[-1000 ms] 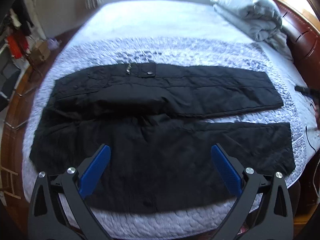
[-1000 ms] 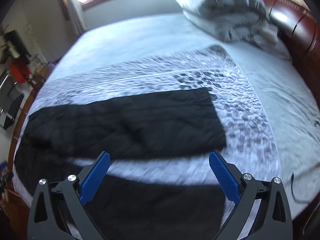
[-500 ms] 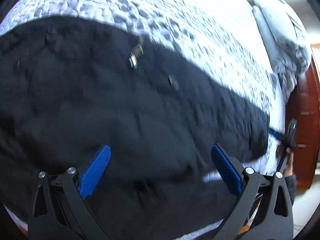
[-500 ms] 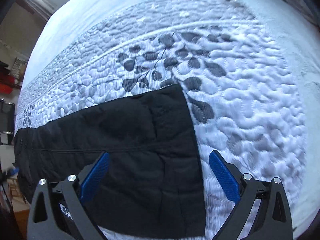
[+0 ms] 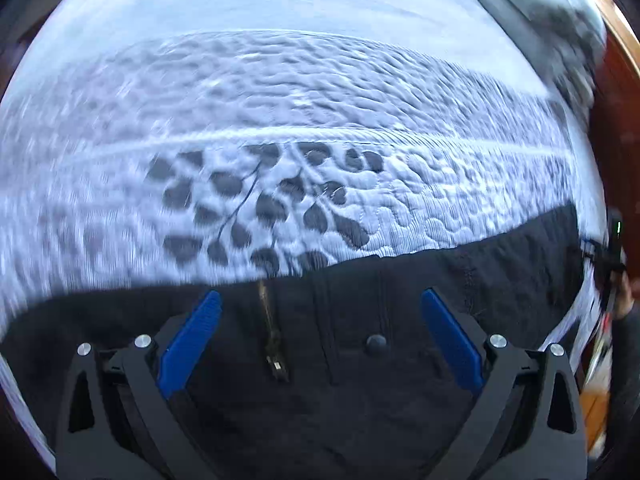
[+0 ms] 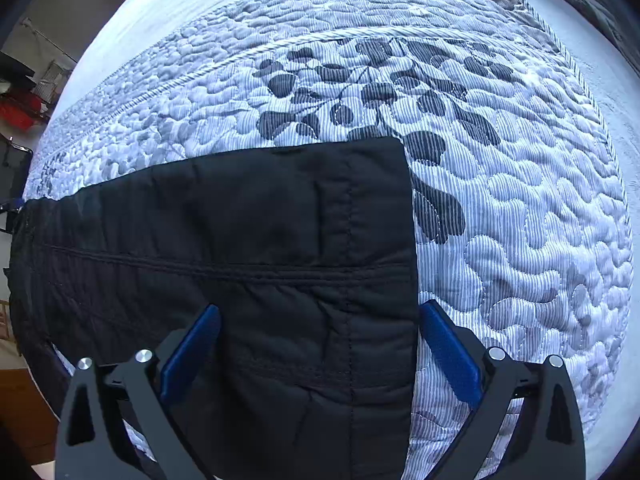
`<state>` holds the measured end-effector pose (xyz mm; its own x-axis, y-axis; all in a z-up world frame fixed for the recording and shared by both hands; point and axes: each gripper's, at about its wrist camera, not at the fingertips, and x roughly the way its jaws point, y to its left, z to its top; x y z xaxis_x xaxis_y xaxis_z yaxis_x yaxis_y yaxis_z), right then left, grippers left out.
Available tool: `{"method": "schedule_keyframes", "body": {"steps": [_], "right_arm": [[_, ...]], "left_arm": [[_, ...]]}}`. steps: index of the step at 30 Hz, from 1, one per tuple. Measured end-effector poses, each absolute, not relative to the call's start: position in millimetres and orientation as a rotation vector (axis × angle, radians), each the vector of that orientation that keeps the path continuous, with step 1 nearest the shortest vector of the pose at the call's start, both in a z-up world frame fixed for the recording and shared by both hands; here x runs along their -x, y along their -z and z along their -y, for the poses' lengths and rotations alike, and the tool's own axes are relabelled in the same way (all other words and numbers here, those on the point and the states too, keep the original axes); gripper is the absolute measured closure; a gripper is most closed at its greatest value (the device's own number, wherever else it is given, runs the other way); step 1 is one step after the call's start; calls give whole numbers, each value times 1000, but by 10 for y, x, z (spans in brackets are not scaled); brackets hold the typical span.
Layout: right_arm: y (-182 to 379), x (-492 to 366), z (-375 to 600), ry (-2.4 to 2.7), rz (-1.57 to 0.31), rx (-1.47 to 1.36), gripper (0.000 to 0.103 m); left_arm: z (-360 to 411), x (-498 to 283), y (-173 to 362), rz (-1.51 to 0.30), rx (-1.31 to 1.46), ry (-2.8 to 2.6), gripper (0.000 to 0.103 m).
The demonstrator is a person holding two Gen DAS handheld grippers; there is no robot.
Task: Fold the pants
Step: 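Lower the left tool to the waistband while the right tool reaches the leg hems, then grasp the waistband with the left tool while the right tool grasps the hem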
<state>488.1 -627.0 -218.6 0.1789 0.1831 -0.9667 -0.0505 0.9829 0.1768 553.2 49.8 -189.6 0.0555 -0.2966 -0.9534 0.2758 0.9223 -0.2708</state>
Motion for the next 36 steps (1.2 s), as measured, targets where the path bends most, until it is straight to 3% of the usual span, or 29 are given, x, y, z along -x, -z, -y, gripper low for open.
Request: {"method": "schedule_keyframes", "body": {"steps": [10,24,27,28,32,35,36], "right_arm": [[2231,-4943,6274,-170,-1367,-110,3],[2224,-4778,6336,-186,-1310,-119,3],[2215,-4753,6341,-180,-1294,-117,3],[2208,-4741,6341,-177,-1290,-116,3],[2175,-4701,6333,-156,-1260,-107,4],[2105,-4638,6313,-132,-1213,-92,18],[2070,-4625,6305,-126,-1197,-89,34]], "left_arm": [[111,-5604,2130,-1554,-299,806,4],[592,-5457,2599,-1621,-458,951,7],[593,-5420,2596,-1646,-460,906,27],[566,-5418,2590,-1650,-468,880,43],[560,-5294,2543,-1656,-452,841,59],[582,-5045,2447,-1581,-489,820,68],[587,-4954,2394,-1543,-496,809,70]]}}
